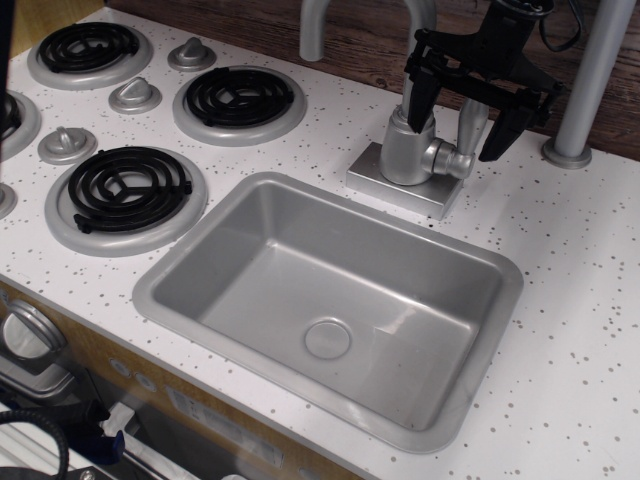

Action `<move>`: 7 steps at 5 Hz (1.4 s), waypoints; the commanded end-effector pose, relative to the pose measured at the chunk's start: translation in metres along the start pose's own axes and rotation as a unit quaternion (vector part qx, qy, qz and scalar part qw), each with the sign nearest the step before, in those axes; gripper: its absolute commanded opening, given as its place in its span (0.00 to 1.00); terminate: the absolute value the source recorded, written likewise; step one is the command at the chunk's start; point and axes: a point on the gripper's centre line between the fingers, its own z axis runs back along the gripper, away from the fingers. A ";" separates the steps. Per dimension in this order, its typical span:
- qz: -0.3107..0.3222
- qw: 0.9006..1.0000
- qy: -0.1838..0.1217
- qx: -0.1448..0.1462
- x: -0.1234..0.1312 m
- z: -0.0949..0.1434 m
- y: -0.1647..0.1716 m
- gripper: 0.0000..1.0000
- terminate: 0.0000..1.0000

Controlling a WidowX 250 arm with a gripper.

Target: Lever vertical to front

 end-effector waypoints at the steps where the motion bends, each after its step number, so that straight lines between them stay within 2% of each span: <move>1: 0.000 1.000 0.000 0.000 0.000 0.000 0.000 1.00 0.00; 2: 0.010 0.999 -0.048 0.018 0.004 0.007 0.001 1.00 0.00; 3: 0.025 0.997 -0.077 0.016 0.007 0.013 0.003 1.00 0.00; 4: 0.043 0.994 -0.105 -0.006 0.018 0.013 0.001 1.00 0.00; 5: 0.037 0.992 -0.121 -0.004 0.033 0.016 -0.001 1.00 0.00; 7: 0.025 0.991 -0.132 0.003 0.046 0.019 0.001 1.00 0.00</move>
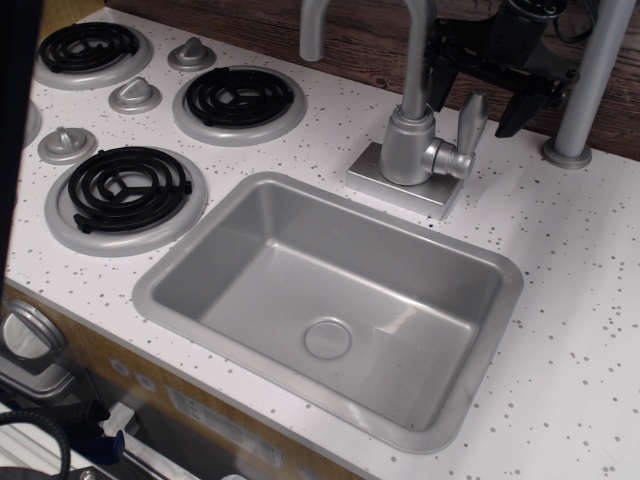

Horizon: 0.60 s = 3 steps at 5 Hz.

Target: Lever vertical to front

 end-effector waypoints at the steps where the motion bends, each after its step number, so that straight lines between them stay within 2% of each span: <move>1: 0.013 0.999 -0.032 -0.004 0.018 0.015 0.007 1.00 0.00; 2: 0.014 0.999 -0.029 -0.007 0.017 0.012 0.005 0.00 0.00; 3: 0.021 1.000 -0.013 -0.011 0.009 0.013 0.003 0.00 0.00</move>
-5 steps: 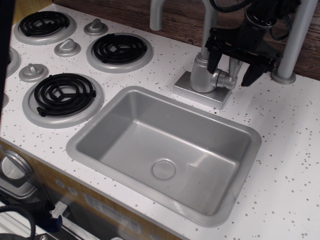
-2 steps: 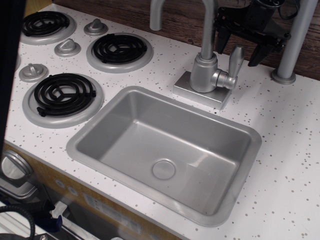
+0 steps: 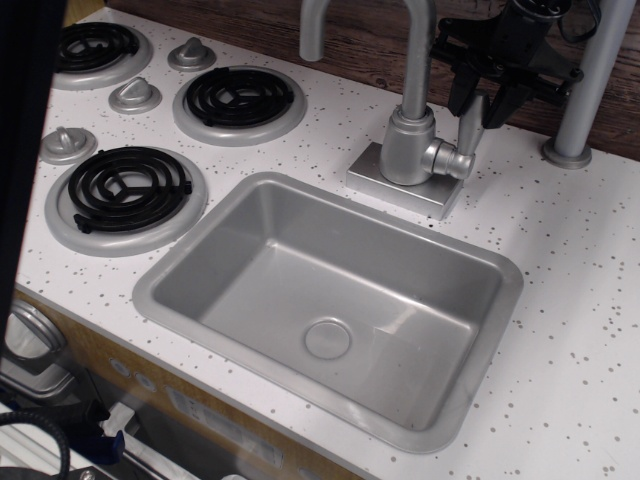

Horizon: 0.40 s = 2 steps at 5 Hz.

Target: Lever vertical to front

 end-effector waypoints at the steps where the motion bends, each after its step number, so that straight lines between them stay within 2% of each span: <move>1: 0.020 1.000 0.017 -0.001 -0.011 0.020 0.005 0.00 0.00; 2: 0.024 0.998 0.060 -0.007 -0.027 0.023 0.007 0.00 0.00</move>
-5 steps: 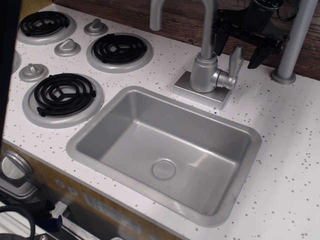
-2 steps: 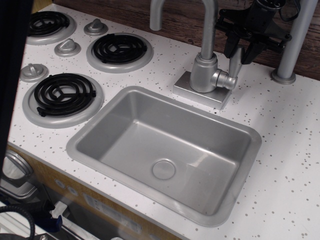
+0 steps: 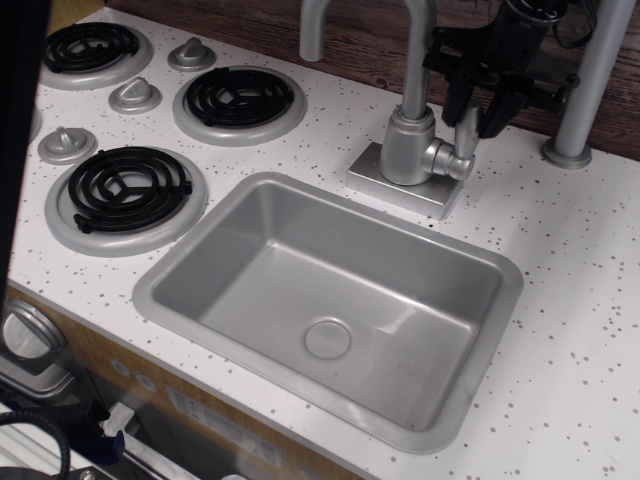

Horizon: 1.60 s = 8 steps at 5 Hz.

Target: Lever vertical to front

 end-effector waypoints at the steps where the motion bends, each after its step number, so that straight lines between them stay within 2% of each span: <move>1: 0.007 0.999 0.028 -0.026 -0.015 0.011 0.009 0.00 0.00; 2: 0.009 0.998 0.052 -0.043 -0.020 0.002 0.010 0.00 0.00; 3: 0.010 0.997 0.058 -0.060 -0.025 -0.013 0.007 0.00 0.00; 4: 0.008 0.996 0.052 -0.074 -0.026 -0.025 0.004 0.00 0.00; 6: 0.009 0.996 0.044 -0.072 -0.025 -0.026 0.004 0.00 0.00; 7: 0.015 0.997 0.040 -0.060 -0.027 -0.017 0.004 1.00 0.00; 8: 0.024 0.998 0.049 -0.036 -0.029 0.000 0.007 1.00 0.00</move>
